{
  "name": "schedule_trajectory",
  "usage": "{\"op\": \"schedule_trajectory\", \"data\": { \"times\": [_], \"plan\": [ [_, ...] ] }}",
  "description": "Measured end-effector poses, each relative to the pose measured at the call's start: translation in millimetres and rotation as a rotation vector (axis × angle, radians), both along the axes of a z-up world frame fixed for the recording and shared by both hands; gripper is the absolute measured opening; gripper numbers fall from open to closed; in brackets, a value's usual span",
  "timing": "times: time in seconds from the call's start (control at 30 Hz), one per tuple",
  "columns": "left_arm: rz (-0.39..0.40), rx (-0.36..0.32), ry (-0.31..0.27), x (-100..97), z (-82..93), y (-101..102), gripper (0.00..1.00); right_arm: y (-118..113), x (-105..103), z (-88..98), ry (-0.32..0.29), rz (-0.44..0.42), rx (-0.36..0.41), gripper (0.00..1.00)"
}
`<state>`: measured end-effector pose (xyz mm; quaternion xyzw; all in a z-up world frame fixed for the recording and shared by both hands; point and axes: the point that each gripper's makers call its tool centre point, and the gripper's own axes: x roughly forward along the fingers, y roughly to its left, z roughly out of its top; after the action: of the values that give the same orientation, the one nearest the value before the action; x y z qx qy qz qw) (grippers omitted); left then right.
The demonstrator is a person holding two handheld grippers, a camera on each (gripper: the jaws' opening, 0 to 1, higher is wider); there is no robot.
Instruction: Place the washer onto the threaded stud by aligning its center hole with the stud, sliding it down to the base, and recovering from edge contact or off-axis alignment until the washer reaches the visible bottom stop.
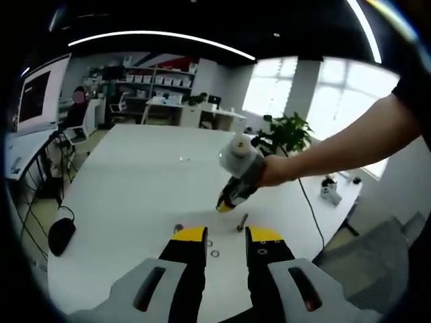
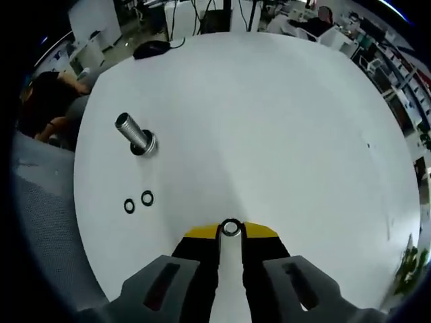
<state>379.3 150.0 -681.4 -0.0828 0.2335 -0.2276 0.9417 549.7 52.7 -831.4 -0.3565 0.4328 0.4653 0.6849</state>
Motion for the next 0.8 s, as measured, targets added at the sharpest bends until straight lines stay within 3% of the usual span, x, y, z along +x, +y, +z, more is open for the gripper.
{"op": "schedule_trajectory", "data": {
  "times": [0.5,0.8],
  "plan": [
    [-0.037,-0.003,-0.022,-0.9,5.1,-9.0,0.20,-38.8,-15.8,38.0,-0.035,-0.065,0.030,0.13],
    [-0.053,0.006,-0.030,-1.8,7.1,-11.9,0.20,-44.0,-29.9,53.2,-0.038,-0.074,0.034,0.13]
  ]
}}
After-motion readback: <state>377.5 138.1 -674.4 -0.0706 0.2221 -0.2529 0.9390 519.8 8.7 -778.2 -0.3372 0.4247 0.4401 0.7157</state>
